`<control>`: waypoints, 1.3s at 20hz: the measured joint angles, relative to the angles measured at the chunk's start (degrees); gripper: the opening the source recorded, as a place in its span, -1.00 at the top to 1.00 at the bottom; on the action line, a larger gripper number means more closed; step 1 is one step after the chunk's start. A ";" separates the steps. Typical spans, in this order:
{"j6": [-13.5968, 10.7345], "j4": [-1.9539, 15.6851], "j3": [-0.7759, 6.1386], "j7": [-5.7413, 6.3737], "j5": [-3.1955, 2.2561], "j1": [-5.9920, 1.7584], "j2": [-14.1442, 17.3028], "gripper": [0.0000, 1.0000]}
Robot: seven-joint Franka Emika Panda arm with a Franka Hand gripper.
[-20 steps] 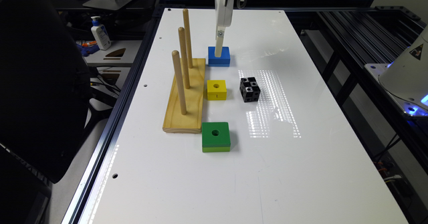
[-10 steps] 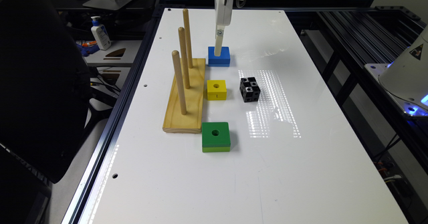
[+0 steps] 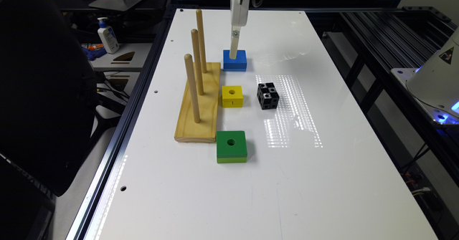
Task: Pick up blue block.
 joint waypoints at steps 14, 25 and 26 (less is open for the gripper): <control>1.89 2.40 -0.02 0.00 -0.04 -0.02 5.40 -1.00; 2.52 2.80 -0.03 0.00 -0.04 -0.02 6.52 -1.00; 2.72 2.82 -0.03 0.00 -0.04 -0.02 6.93 -1.00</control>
